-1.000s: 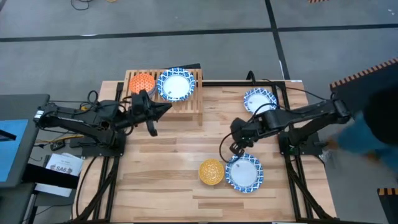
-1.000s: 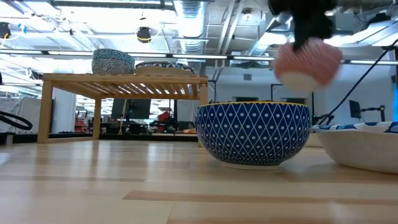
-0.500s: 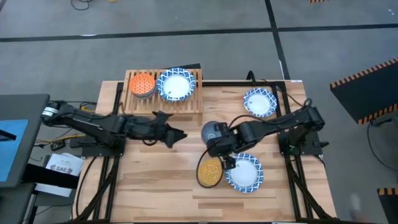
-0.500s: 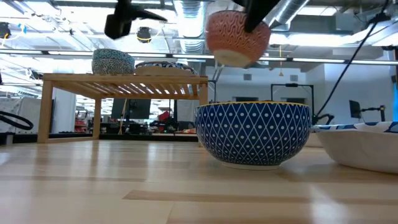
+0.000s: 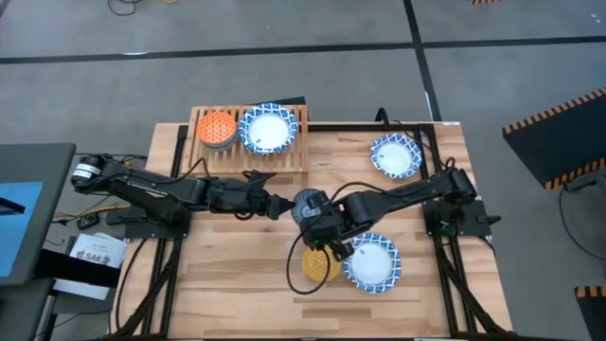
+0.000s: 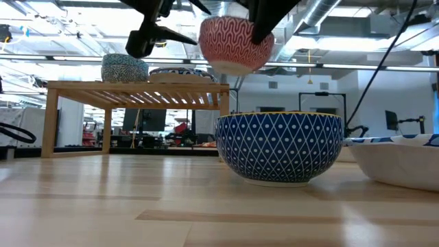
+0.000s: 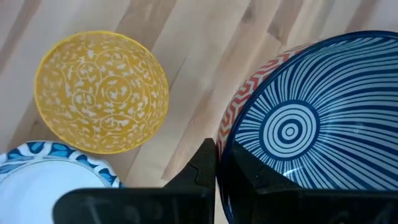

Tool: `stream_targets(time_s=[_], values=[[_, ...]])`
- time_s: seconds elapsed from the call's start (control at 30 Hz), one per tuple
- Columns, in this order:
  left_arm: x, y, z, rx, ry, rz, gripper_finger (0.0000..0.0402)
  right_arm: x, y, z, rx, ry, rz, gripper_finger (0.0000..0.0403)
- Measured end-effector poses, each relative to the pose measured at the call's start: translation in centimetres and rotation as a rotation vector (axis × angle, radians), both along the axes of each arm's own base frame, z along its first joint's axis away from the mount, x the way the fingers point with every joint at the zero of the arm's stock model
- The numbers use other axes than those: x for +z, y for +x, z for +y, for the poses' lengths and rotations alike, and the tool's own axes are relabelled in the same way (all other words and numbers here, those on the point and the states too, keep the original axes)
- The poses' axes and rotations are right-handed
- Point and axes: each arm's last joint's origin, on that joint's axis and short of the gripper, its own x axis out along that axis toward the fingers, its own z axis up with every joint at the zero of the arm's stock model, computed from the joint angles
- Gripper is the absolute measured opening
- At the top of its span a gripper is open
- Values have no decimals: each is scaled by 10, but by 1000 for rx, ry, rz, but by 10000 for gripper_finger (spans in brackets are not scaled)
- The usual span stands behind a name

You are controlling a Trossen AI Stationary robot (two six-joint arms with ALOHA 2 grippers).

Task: Place and stack bowls onto a shelf
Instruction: Stack the small blue bowl on top of the small orange bowl on the shelf

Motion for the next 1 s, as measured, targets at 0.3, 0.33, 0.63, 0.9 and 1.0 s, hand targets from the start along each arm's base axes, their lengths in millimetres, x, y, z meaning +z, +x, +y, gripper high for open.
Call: stream_targets(time_s=[0.3, 0.33, 0.63, 0.9, 1.0], values=[[-16, -1, -1, -13, -83, 134, 231, -16, 10, 1, 96, -20, 53, 37], [-20, 0, -2, -8, -94, 150, 231, -19, 11, 1, 101, -20, 64, 37], [-46, 17, -6, -15, -175, 229, 231, -42, 23, 5, 170, -15, 112, 37], [-73, 28, -9, -21, -223, 336, 231, -65, 33, 6, 187, -17, 160, 37], [-79, 27, -9, -15, -224, 374, 231, -76, 37, 7, 188, -23, 184, 37]])
